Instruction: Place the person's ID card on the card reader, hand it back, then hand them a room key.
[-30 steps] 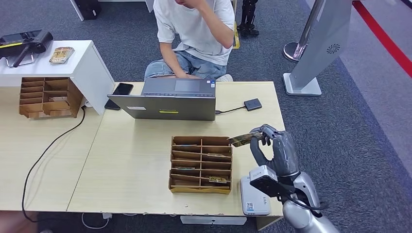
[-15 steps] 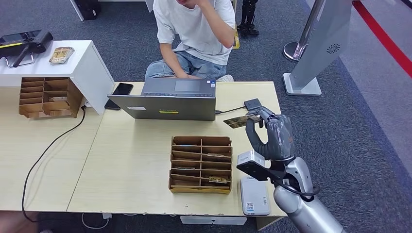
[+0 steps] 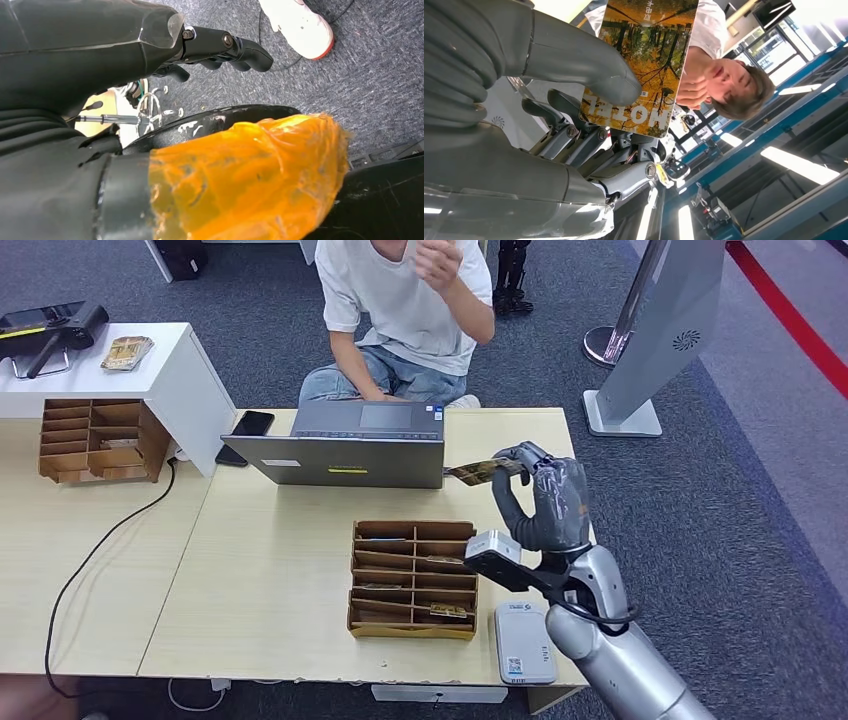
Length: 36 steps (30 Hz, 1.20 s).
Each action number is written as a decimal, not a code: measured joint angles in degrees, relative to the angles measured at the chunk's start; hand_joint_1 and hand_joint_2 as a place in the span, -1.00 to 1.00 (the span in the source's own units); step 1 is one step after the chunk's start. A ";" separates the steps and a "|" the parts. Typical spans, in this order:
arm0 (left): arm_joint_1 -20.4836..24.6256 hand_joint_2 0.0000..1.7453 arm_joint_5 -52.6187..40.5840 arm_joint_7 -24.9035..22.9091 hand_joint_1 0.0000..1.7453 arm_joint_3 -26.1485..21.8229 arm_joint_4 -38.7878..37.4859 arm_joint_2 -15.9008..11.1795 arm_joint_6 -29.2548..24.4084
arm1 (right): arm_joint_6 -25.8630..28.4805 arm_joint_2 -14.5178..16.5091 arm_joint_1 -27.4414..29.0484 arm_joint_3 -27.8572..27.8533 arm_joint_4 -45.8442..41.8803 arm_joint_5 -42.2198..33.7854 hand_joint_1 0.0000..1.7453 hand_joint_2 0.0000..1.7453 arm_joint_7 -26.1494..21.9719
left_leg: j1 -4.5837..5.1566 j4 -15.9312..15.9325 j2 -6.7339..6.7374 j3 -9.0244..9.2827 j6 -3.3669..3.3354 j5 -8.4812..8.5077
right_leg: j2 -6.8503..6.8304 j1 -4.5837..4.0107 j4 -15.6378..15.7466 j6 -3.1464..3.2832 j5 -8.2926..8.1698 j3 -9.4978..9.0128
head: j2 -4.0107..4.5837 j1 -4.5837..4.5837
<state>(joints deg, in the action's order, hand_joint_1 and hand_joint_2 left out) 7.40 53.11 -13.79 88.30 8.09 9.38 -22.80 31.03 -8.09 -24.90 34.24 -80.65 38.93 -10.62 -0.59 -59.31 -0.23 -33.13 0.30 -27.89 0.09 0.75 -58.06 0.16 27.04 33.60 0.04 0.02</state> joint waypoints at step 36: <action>0.01 -1.00 -4.84 1.77 -1.00 0.05 -0.02 -1.05 2.70 | 1.04 7.69 -12.56 1.13 17.41 23.34 -1.00 1.00 14.03 | -0.01 0.00 0.00 0.01 -0.02 0.03 | 0.01 0.00 -0.03 0.00 0.00 0.00 | 0.00 -0.01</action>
<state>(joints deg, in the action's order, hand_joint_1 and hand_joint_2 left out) 7.40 48.27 -12.02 88.35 8.07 8.33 -20.10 32.07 -0.40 -37.46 35.38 -63.23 62.27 3.41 -0.60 -59.32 -0.23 -33.11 0.28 -27.86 0.10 0.74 -58.09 0.17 27.04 33.60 0.04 0.02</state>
